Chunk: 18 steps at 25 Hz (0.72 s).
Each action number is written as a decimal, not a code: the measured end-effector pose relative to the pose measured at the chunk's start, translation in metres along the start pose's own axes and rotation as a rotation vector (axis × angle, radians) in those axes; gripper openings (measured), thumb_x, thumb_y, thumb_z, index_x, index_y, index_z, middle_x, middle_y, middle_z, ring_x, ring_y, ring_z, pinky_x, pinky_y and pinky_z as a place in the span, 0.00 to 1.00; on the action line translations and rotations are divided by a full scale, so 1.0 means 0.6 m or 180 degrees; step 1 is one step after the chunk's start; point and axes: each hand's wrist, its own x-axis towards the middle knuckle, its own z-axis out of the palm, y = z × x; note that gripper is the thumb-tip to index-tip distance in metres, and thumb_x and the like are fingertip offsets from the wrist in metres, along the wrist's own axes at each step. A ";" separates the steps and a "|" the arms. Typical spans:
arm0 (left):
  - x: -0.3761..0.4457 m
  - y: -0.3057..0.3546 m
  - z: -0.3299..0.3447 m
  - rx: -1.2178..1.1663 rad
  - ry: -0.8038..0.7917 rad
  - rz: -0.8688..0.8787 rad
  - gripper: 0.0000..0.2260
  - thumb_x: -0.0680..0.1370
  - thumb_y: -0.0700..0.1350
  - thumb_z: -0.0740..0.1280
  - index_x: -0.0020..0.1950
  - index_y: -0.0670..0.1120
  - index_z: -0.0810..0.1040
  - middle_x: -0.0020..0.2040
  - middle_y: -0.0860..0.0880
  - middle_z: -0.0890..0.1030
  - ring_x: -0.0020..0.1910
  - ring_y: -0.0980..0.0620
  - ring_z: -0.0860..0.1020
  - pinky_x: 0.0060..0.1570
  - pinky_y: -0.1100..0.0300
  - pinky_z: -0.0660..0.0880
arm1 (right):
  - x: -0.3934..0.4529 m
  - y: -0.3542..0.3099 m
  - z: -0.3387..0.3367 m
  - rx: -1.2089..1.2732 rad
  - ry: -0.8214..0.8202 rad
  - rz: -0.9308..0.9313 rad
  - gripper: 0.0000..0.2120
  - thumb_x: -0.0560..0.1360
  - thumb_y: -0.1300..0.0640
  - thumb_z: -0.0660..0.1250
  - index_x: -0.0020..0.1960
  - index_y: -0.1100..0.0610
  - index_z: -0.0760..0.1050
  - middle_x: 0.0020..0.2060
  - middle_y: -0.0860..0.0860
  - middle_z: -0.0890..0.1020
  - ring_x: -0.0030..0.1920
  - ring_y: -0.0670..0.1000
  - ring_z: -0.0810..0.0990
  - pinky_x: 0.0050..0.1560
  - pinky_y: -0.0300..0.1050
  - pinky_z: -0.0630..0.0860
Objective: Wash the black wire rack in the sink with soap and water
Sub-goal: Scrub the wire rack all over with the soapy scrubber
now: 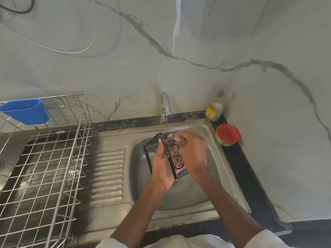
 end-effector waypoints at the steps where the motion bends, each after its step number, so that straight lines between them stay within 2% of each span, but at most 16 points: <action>1: -0.001 0.000 0.000 -0.0008 -0.0041 -0.0001 0.27 0.86 0.66 0.57 0.58 0.50 0.89 0.60 0.43 0.86 0.54 0.45 0.86 0.53 0.49 0.81 | 0.000 -0.003 0.000 0.0083 0.0066 0.0121 0.13 0.76 0.70 0.69 0.50 0.54 0.85 0.45 0.47 0.86 0.42 0.44 0.82 0.40 0.34 0.78; 4: -0.004 -0.004 0.006 -0.0073 -0.0007 -0.0041 0.29 0.85 0.67 0.57 0.55 0.48 0.90 0.56 0.43 0.86 0.53 0.45 0.86 0.53 0.51 0.81 | -0.003 -0.020 0.007 0.0189 0.0173 -0.0113 0.12 0.76 0.69 0.69 0.48 0.55 0.86 0.43 0.48 0.86 0.42 0.47 0.84 0.43 0.45 0.82; 6: -0.004 -0.007 0.010 -0.0090 0.0005 -0.0091 0.30 0.86 0.66 0.56 0.53 0.48 0.91 0.54 0.44 0.87 0.53 0.46 0.86 0.54 0.51 0.80 | 0.000 -0.037 0.007 0.0233 0.0235 -0.0161 0.11 0.76 0.69 0.69 0.48 0.56 0.86 0.44 0.49 0.87 0.44 0.48 0.84 0.46 0.46 0.82; 9: -0.009 -0.007 0.011 -0.0164 0.0062 -0.0137 0.28 0.87 0.64 0.56 0.54 0.49 0.90 0.54 0.46 0.88 0.55 0.47 0.87 0.62 0.47 0.78 | -0.009 -0.045 0.011 0.0381 -0.0119 -0.0357 0.12 0.74 0.70 0.69 0.46 0.55 0.86 0.42 0.48 0.86 0.45 0.46 0.83 0.48 0.45 0.82; 10: -0.008 -0.004 0.010 -0.0269 0.0088 -0.0151 0.27 0.87 0.63 0.56 0.55 0.49 0.89 0.53 0.47 0.88 0.54 0.48 0.87 0.61 0.48 0.80 | -0.015 -0.045 0.011 0.0394 -0.0179 -0.0469 0.13 0.74 0.69 0.69 0.46 0.54 0.86 0.42 0.47 0.86 0.45 0.45 0.83 0.47 0.44 0.82; 13: -0.003 0.004 0.007 -0.0474 0.0148 -0.0176 0.27 0.88 0.60 0.56 0.48 0.45 0.89 0.45 0.46 0.88 0.45 0.47 0.88 0.42 0.56 0.84 | -0.020 -0.042 0.008 0.0401 -0.0090 -0.0535 0.12 0.74 0.68 0.69 0.46 0.54 0.87 0.42 0.47 0.87 0.43 0.45 0.84 0.46 0.47 0.82; 15: -0.004 0.007 0.001 -0.0575 0.0168 -0.0136 0.25 0.89 0.57 0.57 0.47 0.44 0.87 0.42 0.47 0.86 0.41 0.49 0.87 0.38 0.58 0.83 | -0.038 -0.034 0.001 0.0188 -0.0251 -0.1037 0.12 0.73 0.68 0.67 0.43 0.55 0.86 0.39 0.48 0.86 0.42 0.48 0.83 0.42 0.49 0.82; 16: -0.005 0.010 -0.001 -0.0580 0.0200 -0.0115 0.23 0.88 0.58 0.58 0.49 0.45 0.86 0.42 0.46 0.86 0.41 0.49 0.87 0.41 0.57 0.82 | -0.048 -0.025 -0.005 0.0110 -0.0317 -0.1277 0.12 0.73 0.69 0.67 0.42 0.56 0.86 0.39 0.48 0.85 0.41 0.49 0.82 0.40 0.49 0.81; 18: -0.006 0.018 -0.002 -0.0538 0.0290 0.0007 0.23 0.86 0.62 0.59 0.53 0.46 0.86 0.48 0.45 0.86 0.47 0.48 0.86 0.51 0.52 0.81 | -0.060 -0.012 -0.012 0.0005 -0.0366 -0.1273 0.11 0.72 0.72 0.71 0.44 0.57 0.86 0.40 0.49 0.85 0.42 0.51 0.82 0.39 0.51 0.81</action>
